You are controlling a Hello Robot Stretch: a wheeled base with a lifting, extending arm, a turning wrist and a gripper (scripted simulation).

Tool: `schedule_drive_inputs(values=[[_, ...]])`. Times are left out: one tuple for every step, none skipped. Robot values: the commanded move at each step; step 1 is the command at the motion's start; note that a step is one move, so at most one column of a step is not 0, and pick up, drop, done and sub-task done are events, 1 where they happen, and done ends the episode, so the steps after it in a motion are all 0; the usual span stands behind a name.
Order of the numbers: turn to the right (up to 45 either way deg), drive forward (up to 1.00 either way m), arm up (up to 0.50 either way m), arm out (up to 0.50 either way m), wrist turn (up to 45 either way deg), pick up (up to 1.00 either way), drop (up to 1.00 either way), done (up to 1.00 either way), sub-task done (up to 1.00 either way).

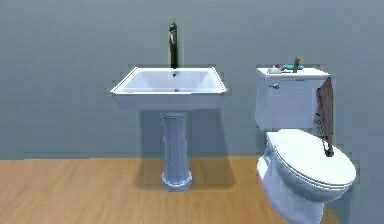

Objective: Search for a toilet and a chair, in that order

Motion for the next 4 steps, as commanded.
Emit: schedule_drive_inputs(values=[[45.0,0.0,0.0,0.0,0.0,0.0,0.0,0.0,0.0],[3.0,0.0,0.0,0.0,0.0,0.0,0.0,0.0,0.0],[0.0,0.45,0.0,0.0,0.0,0.0,0.0,0.0,0.0],[-21.0,0.0,0.0,0.0,0.0,0.0,0.0,0.0,0.0]])
